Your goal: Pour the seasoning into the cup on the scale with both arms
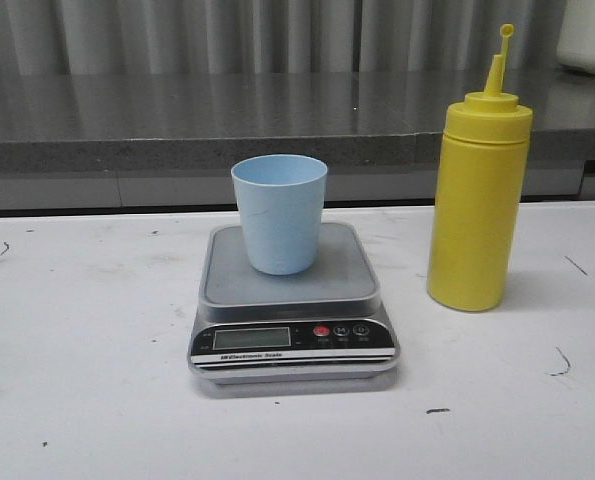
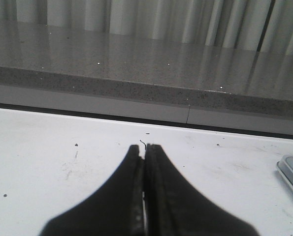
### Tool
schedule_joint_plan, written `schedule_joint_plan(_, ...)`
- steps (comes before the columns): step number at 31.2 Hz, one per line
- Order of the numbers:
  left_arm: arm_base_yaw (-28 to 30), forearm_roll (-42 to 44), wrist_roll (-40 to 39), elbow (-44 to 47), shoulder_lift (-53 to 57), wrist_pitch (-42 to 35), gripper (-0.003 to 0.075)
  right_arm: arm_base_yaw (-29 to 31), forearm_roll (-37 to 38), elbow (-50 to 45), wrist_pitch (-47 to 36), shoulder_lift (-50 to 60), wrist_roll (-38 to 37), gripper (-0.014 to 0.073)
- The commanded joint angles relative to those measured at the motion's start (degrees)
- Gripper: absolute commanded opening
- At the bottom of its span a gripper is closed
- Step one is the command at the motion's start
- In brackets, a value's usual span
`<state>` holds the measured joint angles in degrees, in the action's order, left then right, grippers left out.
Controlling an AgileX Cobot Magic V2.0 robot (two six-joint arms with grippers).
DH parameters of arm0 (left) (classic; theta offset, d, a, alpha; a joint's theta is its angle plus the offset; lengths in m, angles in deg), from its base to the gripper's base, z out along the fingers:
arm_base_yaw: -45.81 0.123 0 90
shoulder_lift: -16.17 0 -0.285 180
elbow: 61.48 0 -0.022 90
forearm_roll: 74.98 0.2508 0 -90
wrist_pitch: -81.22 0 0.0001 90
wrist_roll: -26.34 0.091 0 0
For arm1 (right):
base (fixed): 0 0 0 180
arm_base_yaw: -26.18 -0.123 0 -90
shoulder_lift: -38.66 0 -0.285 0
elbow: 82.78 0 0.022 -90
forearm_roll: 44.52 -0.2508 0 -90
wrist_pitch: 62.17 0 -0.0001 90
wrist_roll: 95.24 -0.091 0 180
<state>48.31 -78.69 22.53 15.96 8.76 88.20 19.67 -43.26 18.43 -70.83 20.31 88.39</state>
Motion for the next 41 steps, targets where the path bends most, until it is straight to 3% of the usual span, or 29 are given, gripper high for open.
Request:
schedule_joint_plan(1,0.0,-0.1,-0.5,1.5,0.9,-5.1,-0.002,2.3,1.1,0.4,0.2,1.9,-1.1,-0.0113)
schedule_joint_plan(14,0.0,-0.1,-0.5,1.5,0.9,-5.1,-0.002,4.6,-1.3,0.4,17.8,12.2,-1.1,-0.0113)
schedule_joint_plan(41,0.0,-0.1,-0.5,1.5,0.9,-5.1,-0.002,4.7,-1.3,0.4,17.9,12.1,-1.1,-0.0113)
